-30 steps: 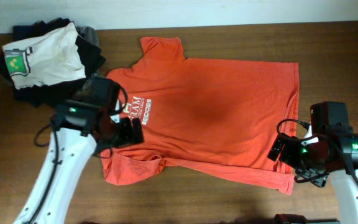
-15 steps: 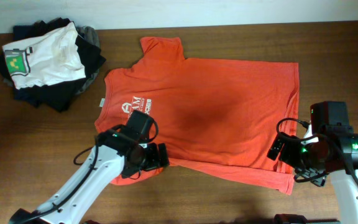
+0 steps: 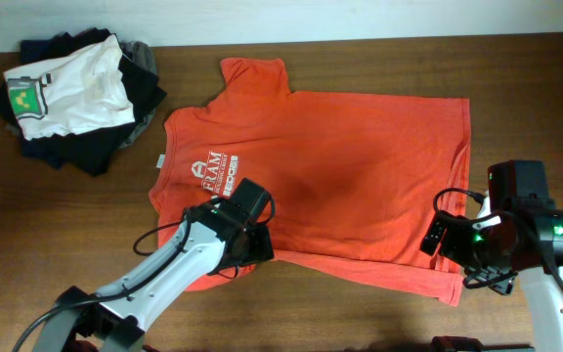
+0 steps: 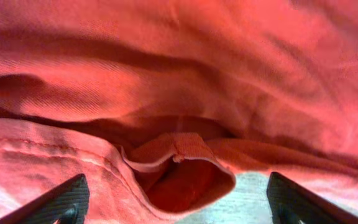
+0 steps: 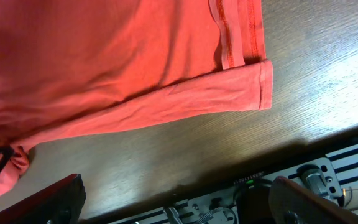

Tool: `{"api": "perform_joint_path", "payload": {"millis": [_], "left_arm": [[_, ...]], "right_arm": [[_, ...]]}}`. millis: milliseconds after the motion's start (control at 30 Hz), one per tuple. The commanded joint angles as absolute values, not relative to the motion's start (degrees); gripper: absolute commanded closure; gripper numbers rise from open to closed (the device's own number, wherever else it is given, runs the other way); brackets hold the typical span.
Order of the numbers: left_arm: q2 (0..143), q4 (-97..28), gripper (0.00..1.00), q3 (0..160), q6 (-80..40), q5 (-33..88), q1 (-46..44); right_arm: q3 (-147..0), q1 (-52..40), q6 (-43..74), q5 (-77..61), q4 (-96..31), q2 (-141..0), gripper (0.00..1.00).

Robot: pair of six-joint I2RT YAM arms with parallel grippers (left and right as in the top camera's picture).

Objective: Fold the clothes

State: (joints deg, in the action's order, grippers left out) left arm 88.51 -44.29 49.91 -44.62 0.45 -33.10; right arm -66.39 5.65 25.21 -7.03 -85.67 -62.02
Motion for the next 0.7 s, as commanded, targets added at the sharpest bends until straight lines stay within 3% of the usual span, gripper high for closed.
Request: {"api": "perform_joint_path", "payload": {"millis": [0,133,200,300,667], "left_arm": [[87.5,-44.4,0.28,49.9,-45.6,-1.8,-33.2],[87.5,-44.7,0.48,49.9,-45.6,-2.0,-33.2],[87.5,-45.0,0.66,49.9,-45.6,-2.0,-33.2],[87.5,-46.2,0.99,50.0,-45.6,-2.3,-33.2],[76.2,-67.1,0.99,56.9,-48.8,-6.1,-33.3]], "right_arm": [[-66.2,6.0,24.3,-7.1,-85.6,-61.5,0.02],[-66.2,6.0,24.3,-7.1,-85.6,-61.5,0.02],[-66.2,6.0,24.3,-7.1,-85.6,-61.5,0.02],[-66.2,6.0,24.3,-7.1,-85.5,-61.5,0.02],[-66.2,6.0,24.3,-7.1,-85.5,-61.5,0.02]]}}
